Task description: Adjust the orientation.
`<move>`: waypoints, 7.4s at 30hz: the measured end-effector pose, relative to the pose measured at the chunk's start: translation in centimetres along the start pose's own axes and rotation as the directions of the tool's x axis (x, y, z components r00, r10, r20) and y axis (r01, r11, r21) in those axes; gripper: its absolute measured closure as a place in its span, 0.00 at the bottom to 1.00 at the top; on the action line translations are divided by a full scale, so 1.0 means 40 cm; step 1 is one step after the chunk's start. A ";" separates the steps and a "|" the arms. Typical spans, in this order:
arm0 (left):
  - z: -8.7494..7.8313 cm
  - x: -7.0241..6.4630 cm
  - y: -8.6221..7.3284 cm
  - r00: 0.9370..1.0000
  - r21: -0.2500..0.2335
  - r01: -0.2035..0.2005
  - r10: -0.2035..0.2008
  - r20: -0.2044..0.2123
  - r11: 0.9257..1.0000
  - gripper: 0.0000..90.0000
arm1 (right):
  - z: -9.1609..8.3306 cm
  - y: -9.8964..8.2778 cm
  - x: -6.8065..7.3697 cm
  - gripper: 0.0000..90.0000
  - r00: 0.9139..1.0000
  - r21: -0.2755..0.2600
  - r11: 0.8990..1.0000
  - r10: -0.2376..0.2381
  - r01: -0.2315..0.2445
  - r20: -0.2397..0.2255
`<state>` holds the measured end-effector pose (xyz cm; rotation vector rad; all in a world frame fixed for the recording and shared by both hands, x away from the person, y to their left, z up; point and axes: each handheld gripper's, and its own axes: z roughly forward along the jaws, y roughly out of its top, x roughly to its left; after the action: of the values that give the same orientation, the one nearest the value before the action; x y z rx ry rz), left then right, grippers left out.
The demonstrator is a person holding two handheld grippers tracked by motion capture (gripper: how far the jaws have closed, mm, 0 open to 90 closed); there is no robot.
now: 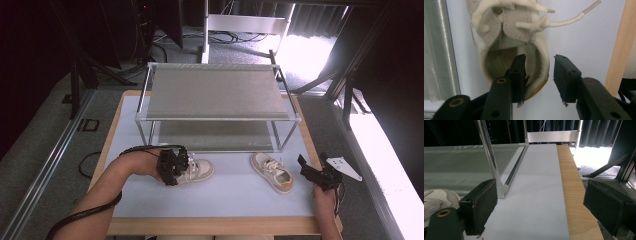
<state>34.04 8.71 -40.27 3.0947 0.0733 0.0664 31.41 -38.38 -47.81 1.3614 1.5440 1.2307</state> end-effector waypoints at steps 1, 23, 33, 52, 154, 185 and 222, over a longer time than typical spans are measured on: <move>0.000 0.000 0.000 1.000 0.000 0.000 0.000 0.000 1.000 0.70 | 0.000 0.000 0.000 0.13 1.000 0.000 1.000 0.000 0.000 0.000; -0.007 -0.040 0.116 0.992 0.026 0.028 -0.031 0.120 0.999 0.83 | 0.001 0.000 0.000 0.13 1.000 0.002 1.000 -0.002 0.002 -0.003; -0.022 -0.085 0.184 0.986 -0.058 -0.038 0.047 0.160 0.998 0.63 | 0.001 0.000 -0.002 0.13 1.000 0.002 1.000 0.004 -0.004 -0.008; 0.029 -0.090 0.153 0.977 -0.020 -0.095 0.097 0.188 0.995 0.73 | 0.001 0.000 -0.003 0.13 1.000 0.002 1.000 0.008 -0.008 -0.010; 0.022 -0.077 0.057 0.981 -0.042 0.082 -0.073 0.181 0.996 0.30 | -0.014 0.172 0.098 0.35 0.607 0.555 0.245 -0.308 0.795 -0.733; 0.026 -0.071 0.055 0.979 -0.047 0.076 -0.066 0.192 0.996 0.30 | 0.023 0.208 0.288 0.66 0.318 0.286 0.143 -0.319 0.948 -0.893; 0.024 -0.077 0.050 0.979 -0.068 0.084 -0.070 0.191 0.994 0.30 | 0.042 0.158 0.464 0.83 0.250 0.231 0.109 -0.222 0.967 -0.942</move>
<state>31.10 6.53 -41.25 3.0018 0.1785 -0.2205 31.52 -19.94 -40.94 0.1194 3.1984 0.1762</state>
